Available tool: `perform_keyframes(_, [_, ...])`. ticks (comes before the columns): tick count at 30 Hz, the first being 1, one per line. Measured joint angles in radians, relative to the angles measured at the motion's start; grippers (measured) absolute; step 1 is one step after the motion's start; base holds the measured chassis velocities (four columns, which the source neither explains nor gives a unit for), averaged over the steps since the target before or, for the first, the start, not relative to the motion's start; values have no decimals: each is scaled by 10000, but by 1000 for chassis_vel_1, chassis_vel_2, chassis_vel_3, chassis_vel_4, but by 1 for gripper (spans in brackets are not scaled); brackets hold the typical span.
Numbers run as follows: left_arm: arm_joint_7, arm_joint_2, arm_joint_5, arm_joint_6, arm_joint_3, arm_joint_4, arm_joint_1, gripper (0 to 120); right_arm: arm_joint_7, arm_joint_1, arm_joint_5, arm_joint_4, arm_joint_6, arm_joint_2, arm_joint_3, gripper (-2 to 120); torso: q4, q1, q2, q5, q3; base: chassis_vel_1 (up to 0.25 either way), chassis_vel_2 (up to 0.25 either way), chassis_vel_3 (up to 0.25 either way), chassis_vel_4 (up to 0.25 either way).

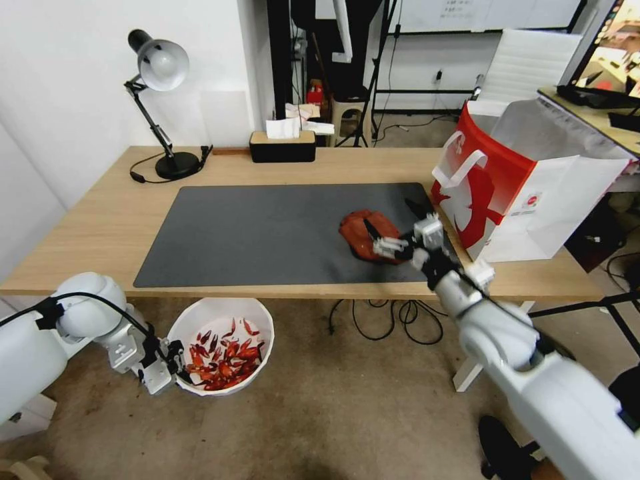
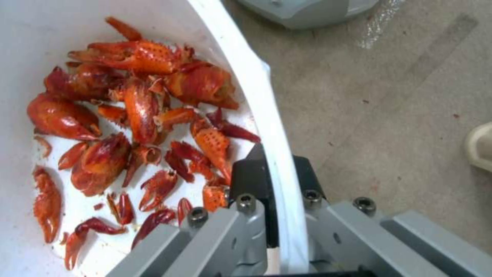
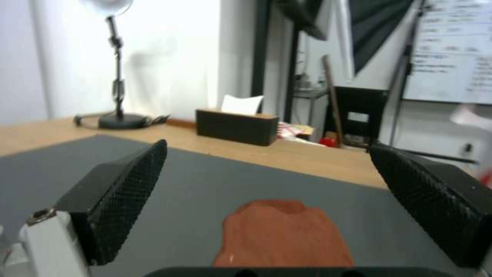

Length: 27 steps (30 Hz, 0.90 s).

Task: Sweep shrimp from table into container with towel, then put container into takeout bag.

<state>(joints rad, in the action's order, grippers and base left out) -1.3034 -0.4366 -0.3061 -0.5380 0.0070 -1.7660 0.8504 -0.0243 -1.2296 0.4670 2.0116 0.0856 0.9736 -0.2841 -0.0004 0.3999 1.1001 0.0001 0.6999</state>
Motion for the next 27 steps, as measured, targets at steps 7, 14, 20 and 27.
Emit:
perform_keyframes(7, [17, 30, -57, -48, -297, -161, 316, 0, -21, -1491, -741, -48, 1109, 942, -826, 100, 5, 0, -1, -1, 0, 0, 0, 0, 0])
perform_keyframes(14, [14, 57, -166, -167, -760, -255, 837, 0, -62, -2457, -1234, -169, 1286, 1487, -1163, 100, 4, 0, 0, -3, 0, 0, 0, 0, 0])
perform_keyframes(20, [35, 3, -269, -179, -964, -380, 1111, 0, -193, -2966, -1601, -176, 1351, 1849, -1205, 100, 5, 0, 0, -2, -1, 0, 0, 0, 0])
perform_keyframes(27, [50, -13, -292, -179, -1105, -462, 1251, 0, -293, -3497, -1763, -110, 1421, 2109, -1388, 100, 4, 0, -1, -2, 0, 0, 0, 0, 0])
